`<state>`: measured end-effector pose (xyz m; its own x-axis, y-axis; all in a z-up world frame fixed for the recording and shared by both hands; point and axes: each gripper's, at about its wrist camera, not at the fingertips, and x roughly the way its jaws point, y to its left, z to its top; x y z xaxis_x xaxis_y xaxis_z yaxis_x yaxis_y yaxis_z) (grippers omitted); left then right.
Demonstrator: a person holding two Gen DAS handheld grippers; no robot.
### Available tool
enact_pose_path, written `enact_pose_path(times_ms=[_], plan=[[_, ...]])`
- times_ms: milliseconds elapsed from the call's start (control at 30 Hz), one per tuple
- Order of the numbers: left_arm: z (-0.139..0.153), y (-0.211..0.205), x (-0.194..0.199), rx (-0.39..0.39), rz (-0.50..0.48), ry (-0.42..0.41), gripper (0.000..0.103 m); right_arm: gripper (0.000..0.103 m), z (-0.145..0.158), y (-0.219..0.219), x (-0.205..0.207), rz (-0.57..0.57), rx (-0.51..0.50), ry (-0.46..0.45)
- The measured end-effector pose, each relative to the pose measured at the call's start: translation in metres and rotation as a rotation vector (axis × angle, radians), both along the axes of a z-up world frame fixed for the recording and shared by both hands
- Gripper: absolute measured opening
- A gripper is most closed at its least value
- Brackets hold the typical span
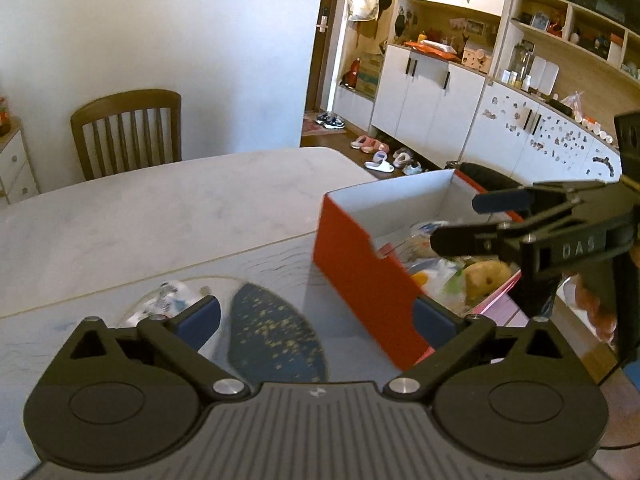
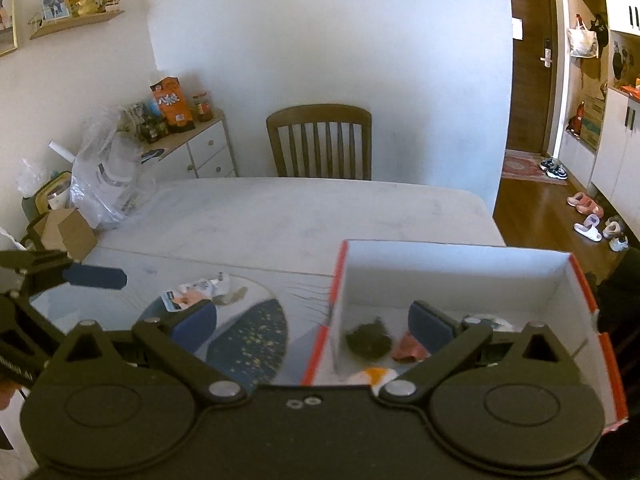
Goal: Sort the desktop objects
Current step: 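Withdraw both tools from the box toward the plate on the table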
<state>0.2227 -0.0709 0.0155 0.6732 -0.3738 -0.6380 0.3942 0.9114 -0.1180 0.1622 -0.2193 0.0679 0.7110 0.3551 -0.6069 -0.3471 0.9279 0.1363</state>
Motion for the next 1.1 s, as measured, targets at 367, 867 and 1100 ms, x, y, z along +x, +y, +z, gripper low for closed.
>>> enact_pose_path(times_ms=[367,867,1100], plan=[[-0.021,0.054,-0.006,0.025,-0.002,0.017,0.103,0.102,-0.007,0.072,0.014,0.037,-0.025,0.017],[-0.071,0.105,0.001,0.044,0.009,0.104,0.103,0.102,-0.034,0.159,0.037,0.128,-0.084,0.044],[-0.09,0.11,0.006,0.049,0.003,0.124,0.103,0.102,-0.053,0.177,0.053,0.14,-0.105,0.073]])
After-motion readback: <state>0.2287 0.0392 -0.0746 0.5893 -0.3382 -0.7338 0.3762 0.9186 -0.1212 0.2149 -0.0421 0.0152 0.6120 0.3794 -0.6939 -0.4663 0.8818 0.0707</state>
